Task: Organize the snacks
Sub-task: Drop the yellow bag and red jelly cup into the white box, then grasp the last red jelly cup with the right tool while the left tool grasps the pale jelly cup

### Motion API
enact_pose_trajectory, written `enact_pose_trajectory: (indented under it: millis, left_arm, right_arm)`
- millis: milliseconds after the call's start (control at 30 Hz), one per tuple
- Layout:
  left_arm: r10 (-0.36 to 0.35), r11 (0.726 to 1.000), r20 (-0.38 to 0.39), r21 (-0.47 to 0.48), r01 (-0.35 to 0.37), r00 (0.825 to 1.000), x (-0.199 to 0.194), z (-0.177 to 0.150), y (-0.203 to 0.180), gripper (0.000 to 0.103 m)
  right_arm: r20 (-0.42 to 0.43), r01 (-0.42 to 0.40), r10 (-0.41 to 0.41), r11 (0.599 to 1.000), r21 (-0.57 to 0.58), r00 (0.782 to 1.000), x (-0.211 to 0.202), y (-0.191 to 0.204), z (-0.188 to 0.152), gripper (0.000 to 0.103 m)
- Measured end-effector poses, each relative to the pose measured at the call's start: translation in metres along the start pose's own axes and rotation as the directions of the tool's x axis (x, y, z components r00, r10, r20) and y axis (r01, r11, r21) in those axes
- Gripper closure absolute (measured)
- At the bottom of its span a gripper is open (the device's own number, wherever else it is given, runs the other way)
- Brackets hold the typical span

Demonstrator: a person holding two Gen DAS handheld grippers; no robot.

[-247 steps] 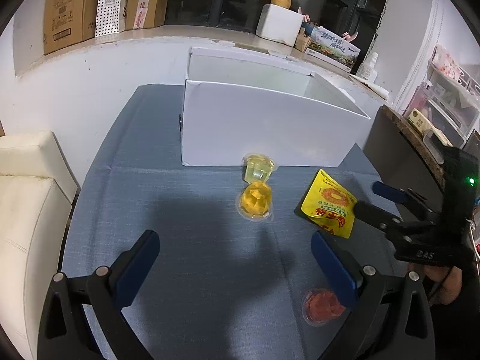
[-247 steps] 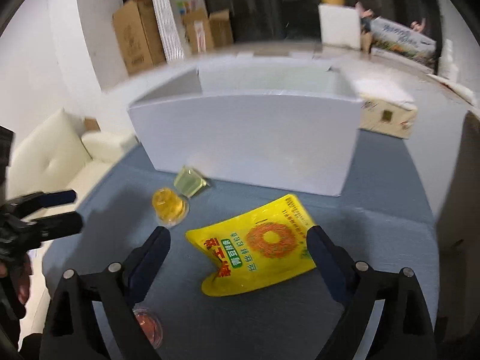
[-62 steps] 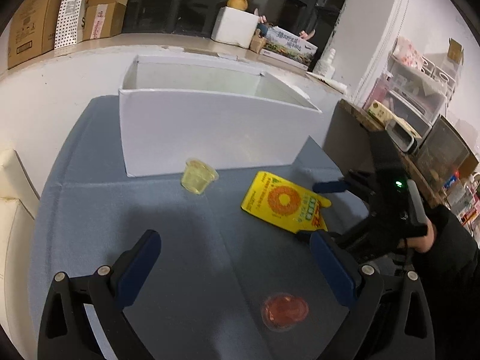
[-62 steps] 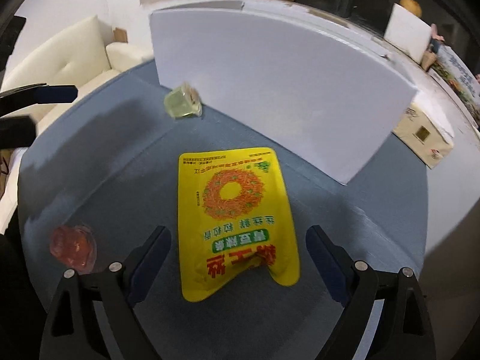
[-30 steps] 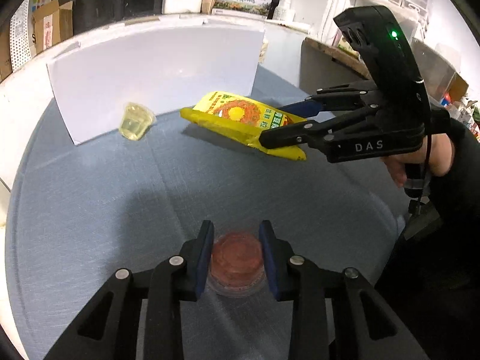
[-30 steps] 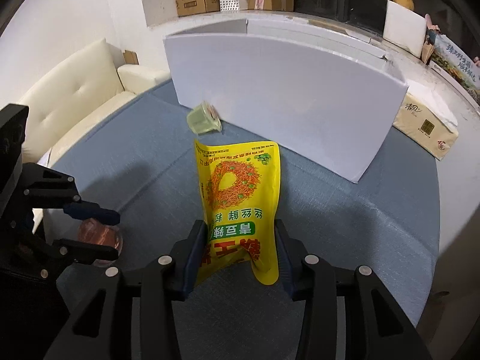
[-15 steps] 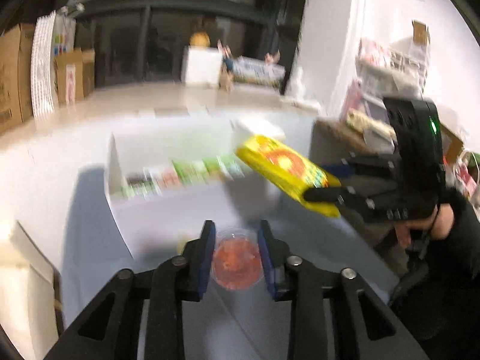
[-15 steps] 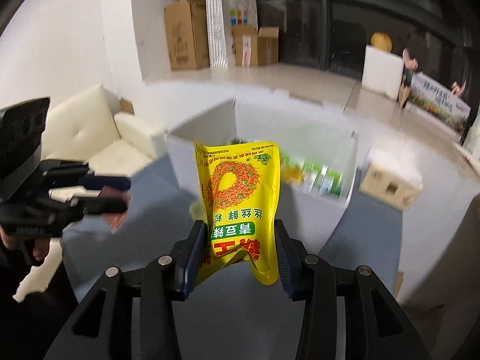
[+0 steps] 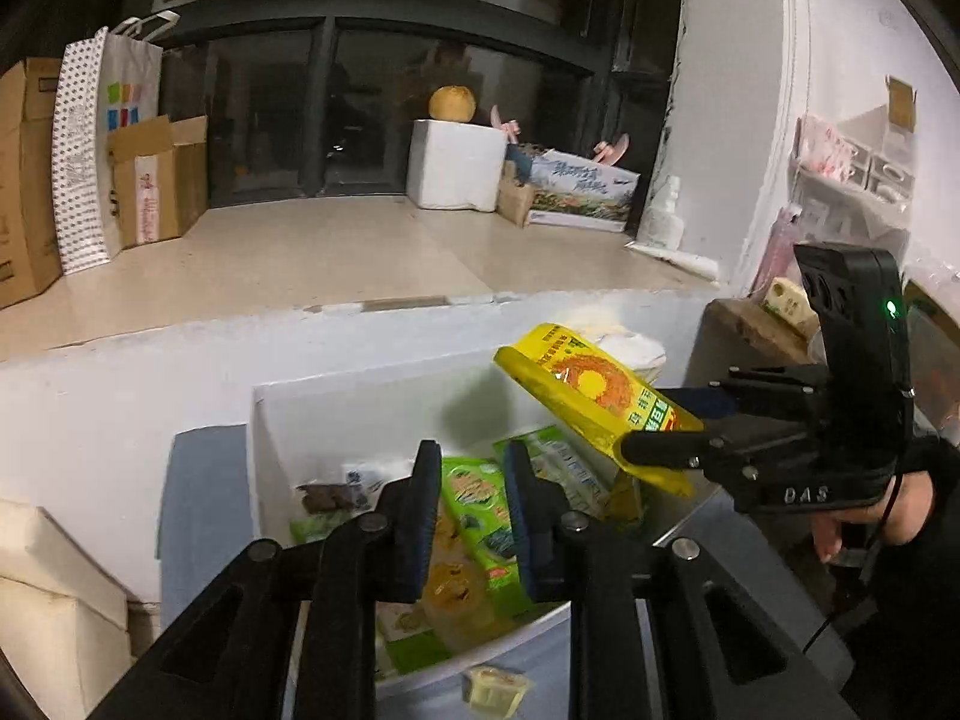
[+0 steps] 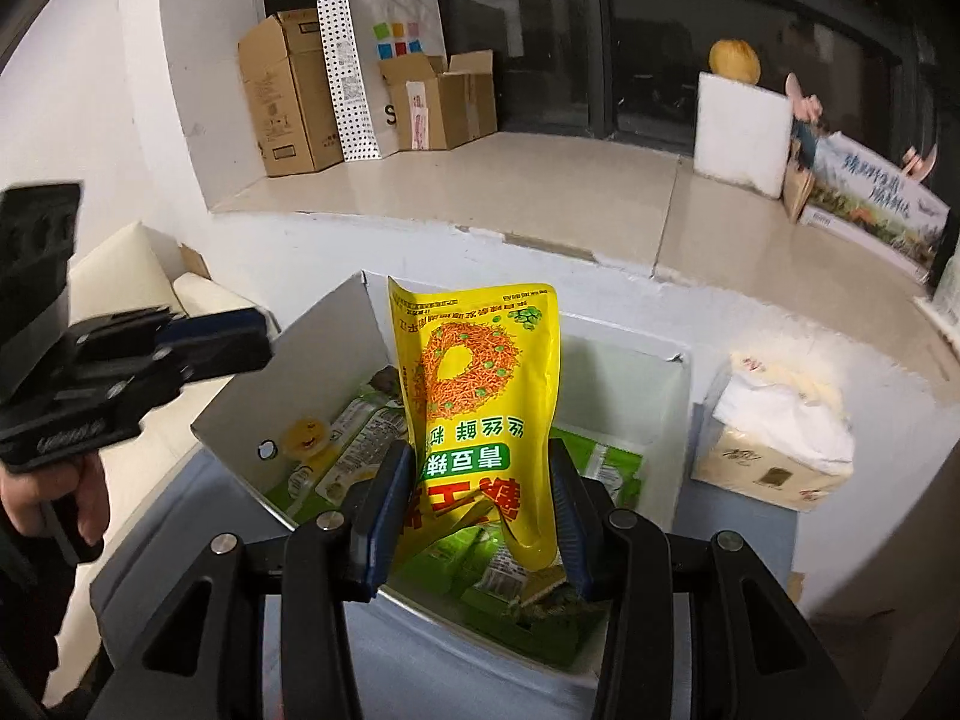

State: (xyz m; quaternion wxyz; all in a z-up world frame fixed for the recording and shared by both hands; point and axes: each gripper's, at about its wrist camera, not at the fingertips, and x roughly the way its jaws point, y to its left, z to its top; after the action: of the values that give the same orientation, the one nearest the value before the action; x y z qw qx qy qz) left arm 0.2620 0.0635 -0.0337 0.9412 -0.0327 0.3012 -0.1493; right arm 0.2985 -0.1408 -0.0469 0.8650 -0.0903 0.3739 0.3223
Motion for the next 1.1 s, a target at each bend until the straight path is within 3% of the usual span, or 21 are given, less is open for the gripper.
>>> enact_pose_trajectory:
  millis: [67, 100, 133, 167, 233, 300, 400, 667, 833, 1100]
  left_arm:
    - [0.012, 1.000, -0.003, -0.017, -0.012, 1.000, -0.001, -0.002, 0.006, 0.056]
    - [0.022, 0.999, -0.005, -0.035, -0.022, 1.000, -0.002, -0.004, 0.010, 0.043]
    - [0.034, 0.998, -0.003, -0.045, -0.034, 0.999, -0.005, -0.005, 0.014, 0.037]
    - [0.039, 0.998, 0.001, -0.050, -0.039, 0.999, -0.007, -0.007, 0.017, 0.028]
    - [0.050, 0.997, -0.001, -0.052, -0.050, 0.999, -0.008, -0.010, 0.019, 0.015]
    - [0.061, 0.997, -0.006, -0.045, -0.061, 0.998, -0.009, -0.013, 0.020, 0.003]
    - [0.056, 0.997, -0.010, -0.048, -0.056, 0.998, -0.012, -0.017, 0.021, 0.000]
    - [0.067, 0.996, -0.022, -0.059, -0.069, 0.997, -0.036, -0.040, 0.019, 0.000]
    - [0.075, 0.991, -0.028, -0.105, -0.078, 0.997, -0.061, -0.071, 0.017, 0.000]
    - [0.049, 0.986, -0.093, -0.154, -0.063, 0.995, -0.077, -0.128, 0.001, 0.000]
  right_arm:
    - [-0.028, 0.011, -0.012, 1.000, -0.010, 1.000, 0.012, 0.000, -0.001, 0.055]
    - [-0.042, 0.013, -0.014, 1.000, -0.011, 0.999, 0.017, 0.001, -0.002, 0.055]
    - [-0.056, 0.005, -0.006, 1.000, -0.005, 0.998, 0.021, 0.002, -0.003, 0.051]
    - [-0.073, 0.002, -0.002, 1.000, 0.003, 0.997, 0.026, 0.002, -0.004, 0.035]
    - [-0.073, 0.039, -0.040, 0.999, -0.010, 0.997, 0.029, 0.005, -0.006, 0.016]
    - [-0.082, 0.081, -0.082, 0.997, -0.014, 0.993, 0.030, 0.005, -0.007, 0.011]
    - [-0.053, 0.074, -0.075, 0.997, -0.006, 0.996, 0.017, 0.007, -0.010, 0.000]
    - [0.030, -0.064, 0.066, 0.995, -0.071, 0.997, -0.047, 0.040, -0.046, 0.000]
    - [-0.033, -0.112, 0.109, 0.984, -0.140, 0.994, -0.057, 0.070, -0.102, 0.000]
    - [-0.173, -0.184, 0.161, 0.975, -0.127, 0.972, -0.020, 0.093, -0.178, 0.000]
